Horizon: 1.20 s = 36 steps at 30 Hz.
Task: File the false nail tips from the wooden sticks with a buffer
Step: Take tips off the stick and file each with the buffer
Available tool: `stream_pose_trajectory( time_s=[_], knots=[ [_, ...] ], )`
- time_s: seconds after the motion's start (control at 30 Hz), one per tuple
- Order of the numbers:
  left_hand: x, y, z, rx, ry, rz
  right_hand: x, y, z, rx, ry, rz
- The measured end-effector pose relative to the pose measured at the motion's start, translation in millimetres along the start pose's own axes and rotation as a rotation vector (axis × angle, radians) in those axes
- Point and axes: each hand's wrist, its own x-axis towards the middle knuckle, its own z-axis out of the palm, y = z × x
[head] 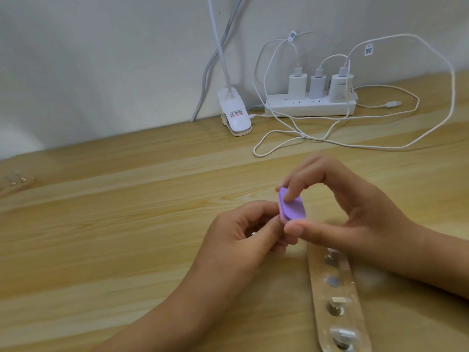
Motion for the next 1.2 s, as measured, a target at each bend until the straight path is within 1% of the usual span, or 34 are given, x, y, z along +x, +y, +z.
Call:
stream_pose_trajectory(
  time_s=[0.13, 0.23, 0.3, 0.37, 0.47, 0.5, 0.53, 0.6, 0.63, 0.7, 0.77, 0.83, 0.97, 1.1, 1.2],
  knots=[
    [0.3, 0.5, -1.0, 0.010, 0.005, 0.008, 1.3, 0.5, -3.4, 0.030, 0.021, 0.123],
    [-0.1, 2.1, -1.1, 0.017, 0.009, 0.013, -1.1, -3.9, -0.8, 0.017, -0.032, -0.003],
    [-0.1, 1.2, -0.9, 0.011, 0.011, 0.009, 0.1, -1.9, -2.2, 0.007, -0.014, 0.054],
    [0.0, 0.8, -0.8, 0.000, 0.013, 0.007, 0.7, 0.5, -4.1, 0.092, 0.008, 0.171],
    [-0.2, 1.2, -0.9, -0.011, 0.003, 0.009, -0.4, -1.8, -3.2, 0.117, -0.042, 0.115],
    [-0.2, 0.4, -1.1, -0.009, 0.000, 0.007, 0.2, -1.3, -3.1, 0.110, -0.054, 0.140],
    [0.0, -0.4, -1.3, -0.007, -0.002, 0.005, 1.9, 0.2, -4.0, 0.119, -0.050, 0.202],
    [0.4, -1.6, -1.2, -0.029, 0.004, -0.001, 5.1, 4.4, -7.3, 0.209, -0.014, 0.350],
    [0.6, -1.4, -1.0, -0.050, 0.008, -0.006, 6.0, 5.5, -9.5, 0.262, 0.014, 0.389],
    [1.0, -0.3, -0.4, -0.078, 0.014, -0.008, 6.5, 2.2, -11.9, 0.332, 0.087, 0.367],
    [1.2, 0.2, 0.1, -0.091, 0.021, 0.000, 4.8, -3.5, -11.1, 0.395, 0.110, 0.322],
    [1.3, -0.1, 0.3, -0.098, 0.025, 0.008, 3.2, -6.1, -9.4, 0.428, 0.090, 0.307],
    [0.2, -0.4, 0.8, -0.081, 0.019, 0.036, 3.3, -5.7, -6.5, 0.422, -0.015, 0.372],
    [0.4, -0.6, -0.6, -0.075, 0.032, 0.056, 3.1, -3.8, -6.4, 0.335, 0.002, 0.345],
    [-0.2, -0.4, -1.0, -0.062, 0.042, 0.069, 3.3, -4.9, -5.7, 0.340, -0.005, 0.353]
  ],
)
